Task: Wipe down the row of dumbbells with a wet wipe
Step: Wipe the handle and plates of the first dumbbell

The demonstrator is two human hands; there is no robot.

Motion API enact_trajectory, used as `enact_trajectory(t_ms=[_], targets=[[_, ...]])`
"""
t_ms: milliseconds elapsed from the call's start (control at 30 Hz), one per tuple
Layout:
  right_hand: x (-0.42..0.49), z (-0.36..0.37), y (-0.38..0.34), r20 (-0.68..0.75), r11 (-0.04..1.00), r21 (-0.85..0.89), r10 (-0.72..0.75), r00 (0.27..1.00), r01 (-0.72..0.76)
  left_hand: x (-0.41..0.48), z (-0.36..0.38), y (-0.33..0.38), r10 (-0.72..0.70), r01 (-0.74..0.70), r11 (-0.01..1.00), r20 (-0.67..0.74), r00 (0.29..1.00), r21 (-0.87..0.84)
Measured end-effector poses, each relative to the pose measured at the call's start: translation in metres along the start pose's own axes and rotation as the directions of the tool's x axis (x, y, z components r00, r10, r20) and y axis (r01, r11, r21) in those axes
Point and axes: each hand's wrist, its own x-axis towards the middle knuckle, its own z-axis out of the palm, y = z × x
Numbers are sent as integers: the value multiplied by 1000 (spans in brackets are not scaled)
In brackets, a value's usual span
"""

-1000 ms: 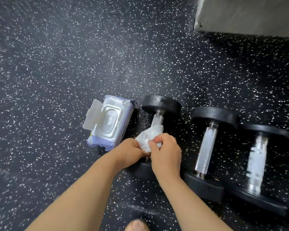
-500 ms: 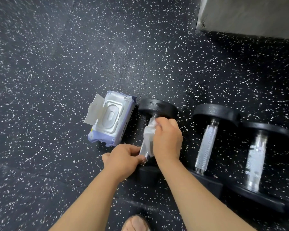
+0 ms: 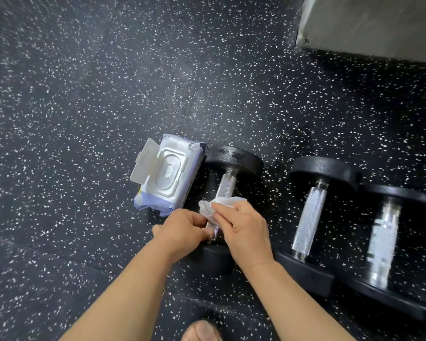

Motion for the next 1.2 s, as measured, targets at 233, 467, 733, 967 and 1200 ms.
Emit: enact_trajectory(t_ms=[233, 467, 733, 967, 1200], targets=[[44, -8, 6, -174, 990, 19, 144, 974, -143, 5, 0, -6, -24, 24, 1000, 44, 999, -11], [-10, 0, -14, 28, 886, 105, 451, 892, -452, 5, 3, -3, -9, 8, 999, 25, 1000, 39], [15, 8, -20, 310, 496, 538, 635, 707, -682, 7, 4, -7, -4, 3, 1000, 36, 999, 7], [62, 0, -22, 224, 495, 568, 676, 702, -658, 13, 3, -9, -12, 12, 1000, 94, 995, 7], [7, 5, -16, 286, 702, 219, 618, 732, -678, 13, 5, -9, 32, -32, 999, 115, 993, -5]])
